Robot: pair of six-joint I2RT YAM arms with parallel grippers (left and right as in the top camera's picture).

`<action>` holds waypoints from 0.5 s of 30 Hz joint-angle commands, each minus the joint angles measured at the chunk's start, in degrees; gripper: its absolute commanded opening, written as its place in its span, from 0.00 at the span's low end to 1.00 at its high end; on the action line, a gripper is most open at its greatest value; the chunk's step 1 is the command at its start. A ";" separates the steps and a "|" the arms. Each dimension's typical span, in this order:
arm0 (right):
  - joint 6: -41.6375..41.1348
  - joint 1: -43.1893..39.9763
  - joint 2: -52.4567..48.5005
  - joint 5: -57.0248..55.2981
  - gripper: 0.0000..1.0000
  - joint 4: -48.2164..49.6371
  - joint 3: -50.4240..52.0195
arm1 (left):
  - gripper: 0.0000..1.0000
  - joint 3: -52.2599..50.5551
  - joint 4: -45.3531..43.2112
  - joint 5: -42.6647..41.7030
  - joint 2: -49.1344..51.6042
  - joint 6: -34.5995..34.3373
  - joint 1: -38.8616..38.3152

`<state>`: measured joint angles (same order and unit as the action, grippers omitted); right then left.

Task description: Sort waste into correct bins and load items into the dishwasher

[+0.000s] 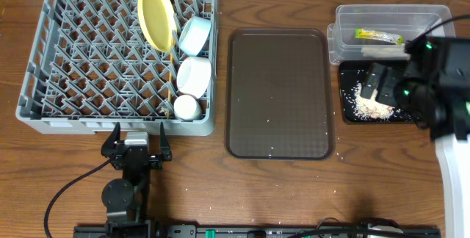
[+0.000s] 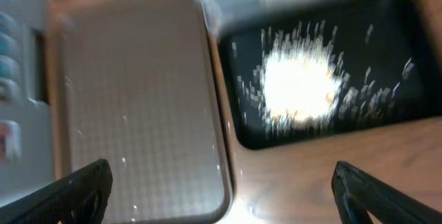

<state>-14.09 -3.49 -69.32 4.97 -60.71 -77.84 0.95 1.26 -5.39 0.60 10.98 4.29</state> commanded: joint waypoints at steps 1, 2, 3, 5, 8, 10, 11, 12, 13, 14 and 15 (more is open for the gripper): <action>1.33 1.46 8.92 -3.23 0.99 8.31 3.89 | 0.98 -0.72 2.32 -0.44 -0.33 0.79 -0.09; 1.84 1.79 11.54 -2.97 0.99 12.20 6.21 | 0.98 -0.72 2.34 -0.44 -0.33 0.79 -0.09; 2.97 2.19 13.81 -2.54 0.99 15.47 8.55 | 0.98 -0.72 2.34 -0.44 -0.33 0.79 -0.09; 8.61 3.04 19.19 0.02 0.99 22.95 14.75 | 0.98 -0.72 2.34 -0.44 -0.33 0.79 -0.09; 17.20 3.21 27.96 4.44 0.99 31.54 25.44 | 0.98 -0.72 2.34 -0.44 -0.33 0.79 -0.09; 18.99 3.17 33.27 4.94 0.99 34.49 32.00 | 0.98 -0.72 2.32 -0.44 -0.33 0.79 -0.09; 19.12 3.17 36.72 4.92 0.99 35.93 36.33 | 0.98 -0.72 2.32 -0.42 -0.33 0.79 -0.09; 19.12 3.17 39.19 4.92 0.99 36.96 39.30 | 0.98 -0.72 2.34 -0.44 -0.33 0.79 -0.09; 19.10 3.17 42.05 4.94 0.99 38.21 42.84 | 0.98 -0.72 2.32 -0.44 -0.33 0.79 -0.09; 19.10 3.19 44.37 4.98 0.99 39.28 45.68 | 0.98 -0.72 2.34 -0.44 -0.33 0.79 -0.09; 19.10 3.19 47.08 5.22 0.99 40.74 49.07 | 0.98 -0.72 2.34 -0.42 -0.33 0.79 -0.09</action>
<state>1.78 -1.32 -27.51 8.64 -21.93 -35.53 1.10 1.52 -5.23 0.60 11.00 4.29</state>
